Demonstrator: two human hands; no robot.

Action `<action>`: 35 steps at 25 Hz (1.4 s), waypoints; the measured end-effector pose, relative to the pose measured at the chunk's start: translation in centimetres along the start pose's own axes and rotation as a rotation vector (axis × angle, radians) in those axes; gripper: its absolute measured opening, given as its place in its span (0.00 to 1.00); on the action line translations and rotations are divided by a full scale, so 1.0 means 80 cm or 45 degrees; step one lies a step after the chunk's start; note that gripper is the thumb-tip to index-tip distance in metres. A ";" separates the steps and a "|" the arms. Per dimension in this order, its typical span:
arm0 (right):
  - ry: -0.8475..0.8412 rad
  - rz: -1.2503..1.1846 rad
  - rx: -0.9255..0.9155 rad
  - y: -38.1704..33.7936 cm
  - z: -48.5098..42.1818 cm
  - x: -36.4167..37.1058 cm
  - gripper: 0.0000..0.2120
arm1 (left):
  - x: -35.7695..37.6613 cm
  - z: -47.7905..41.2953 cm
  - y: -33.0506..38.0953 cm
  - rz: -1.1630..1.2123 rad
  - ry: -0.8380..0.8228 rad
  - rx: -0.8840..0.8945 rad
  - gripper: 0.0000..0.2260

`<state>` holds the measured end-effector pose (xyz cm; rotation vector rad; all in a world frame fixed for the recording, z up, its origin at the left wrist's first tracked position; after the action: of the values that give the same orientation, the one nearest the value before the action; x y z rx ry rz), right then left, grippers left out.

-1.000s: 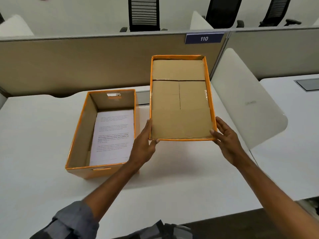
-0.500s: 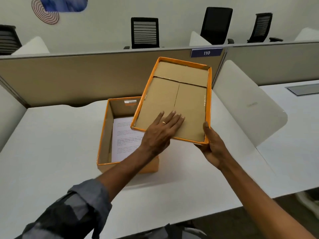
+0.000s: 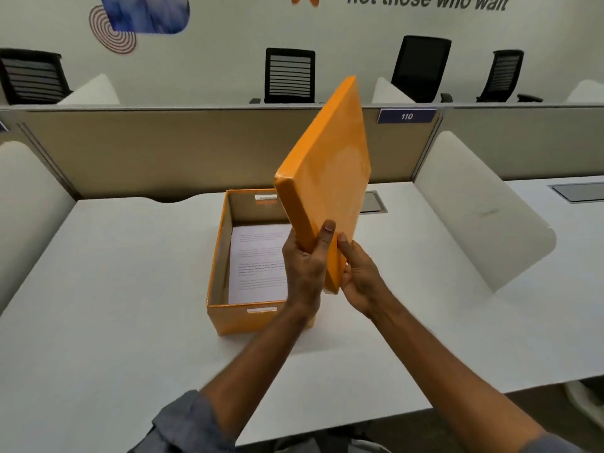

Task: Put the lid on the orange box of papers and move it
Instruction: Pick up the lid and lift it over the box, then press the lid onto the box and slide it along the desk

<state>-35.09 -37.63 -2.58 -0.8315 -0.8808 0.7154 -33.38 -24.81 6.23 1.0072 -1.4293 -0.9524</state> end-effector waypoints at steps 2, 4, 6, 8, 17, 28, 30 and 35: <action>0.075 0.079 -0.071 0.003 -0.001 -0.011 0.35 | -0.038 -0.018 0.001 0.091 0.085 -0.018 0.20; 0.091 0.197 -0.177 0.002 -0.006 -0.021 0.34 | -0.111 -0.046 -0.009 0.132 0.386 -0.122 0.22; 0.060 0.329 -0.243 0.003 -0.013 -0.019 0.31 | -0.177 -0.061 -0.033 0.003 0.593 -0.249 0.21; 0.028 0.528 -0.266 0.015 -0.020 -0.004 0.31 | -0.223 -0.056 -0.064 -0.267 0.625 -0.313 0.21; -0.022 1.115 -0.443 0.049 -0.047 0.048 0.30 | -0.297 -0.043 -0.096 -0.900 0.442 -0.103 0.20; 0.008 1.148 -0.394 0.066 -0.062 0.035 0.35 | -0.325 -0.059 -0.102 -0.875 0.405 -0.165 0.25; 0.008 1.142 -0.380 0.073 -0.059 0.030 0.35 | -0.326 -0.056 -0.105 -0.876 0.417 -0.172 0.26; 0.006 1.142 -0.395 0.088 -0.050 0.007 0.35 | -0.335 -0.026 -0.116 -0.837 0.485 -0.230 0.28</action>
<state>-32.74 -35.00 -9.87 -1.5354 -0.5919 1.3677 -29.34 -2.43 -10.81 1.4653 -0.6814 -1.2441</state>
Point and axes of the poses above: each hand's wrist, its own z-axis away from the middle knuckle, its own x-axis out of the palm, y = z × x, the point moved 9 cm from there along -z, towards the middle knuckle, and after that the axes turned 6 degrees about y, right-handed, at the moved point
